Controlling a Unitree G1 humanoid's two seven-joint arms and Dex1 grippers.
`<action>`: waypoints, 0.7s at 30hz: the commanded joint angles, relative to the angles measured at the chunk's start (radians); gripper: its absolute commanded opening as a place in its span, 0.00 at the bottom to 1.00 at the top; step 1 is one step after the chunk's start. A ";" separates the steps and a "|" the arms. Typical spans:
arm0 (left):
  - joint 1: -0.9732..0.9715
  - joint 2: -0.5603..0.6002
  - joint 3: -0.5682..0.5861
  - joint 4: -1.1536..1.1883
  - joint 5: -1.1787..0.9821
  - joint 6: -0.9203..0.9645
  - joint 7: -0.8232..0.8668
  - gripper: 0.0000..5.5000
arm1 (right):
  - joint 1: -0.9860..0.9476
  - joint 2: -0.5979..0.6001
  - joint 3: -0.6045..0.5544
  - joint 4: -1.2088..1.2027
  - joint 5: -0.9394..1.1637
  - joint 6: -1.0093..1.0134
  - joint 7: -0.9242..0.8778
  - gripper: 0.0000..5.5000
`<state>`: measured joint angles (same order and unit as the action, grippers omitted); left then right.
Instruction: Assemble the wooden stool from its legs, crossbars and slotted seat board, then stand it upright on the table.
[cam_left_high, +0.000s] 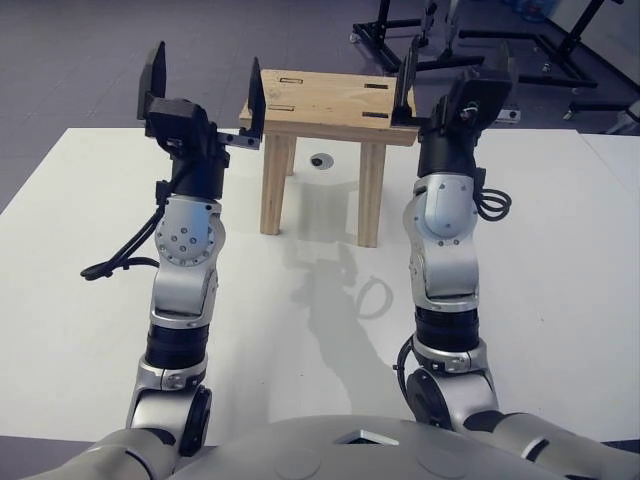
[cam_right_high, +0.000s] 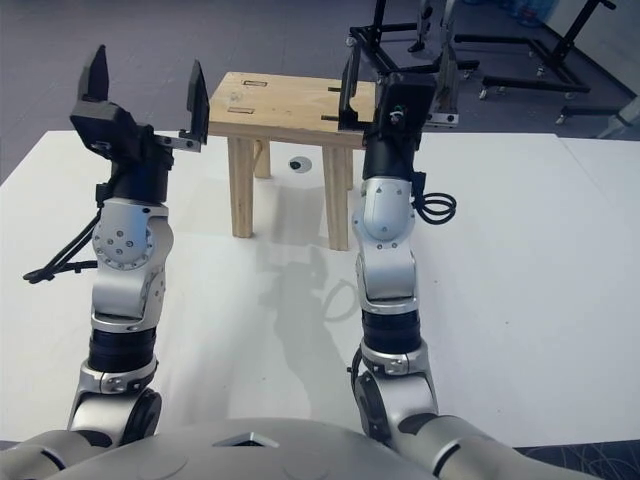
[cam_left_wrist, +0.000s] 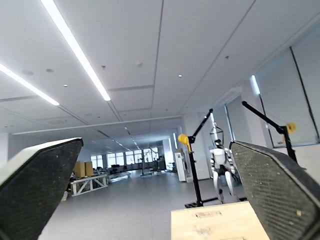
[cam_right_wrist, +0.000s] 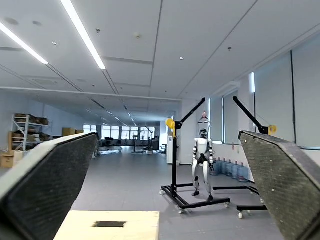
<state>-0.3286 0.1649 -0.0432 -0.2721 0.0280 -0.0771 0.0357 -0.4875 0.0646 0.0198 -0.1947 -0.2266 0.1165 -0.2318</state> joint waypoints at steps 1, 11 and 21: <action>-0.034 -0.015 0.013 0.029 0.012 0.000 0.000 0.98 | -0.051 0.009 -0.022 0.026 0.031 0.032 0.003 0.94; 0.024 -0.077 0.030 0.084 -0.069 -0.048 -0.063 0.98 | -0.062 -0.063 0.011 0.056 -0.075 -0.087 -0.012 0.94; 0.012 -0.097 0.032 0.209 -0.045 -0.158 -0.076 0.98 | -0.089 -0.081 -0.008 0.102 -0.055 -0.109 0.007 0.94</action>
<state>-0.3152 0.0723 -0.0042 -0.0868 -0.0320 -0.2128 -0.0388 -0.5421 -0.0104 0.0113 -0.1130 -0.2866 0.0189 -0.2287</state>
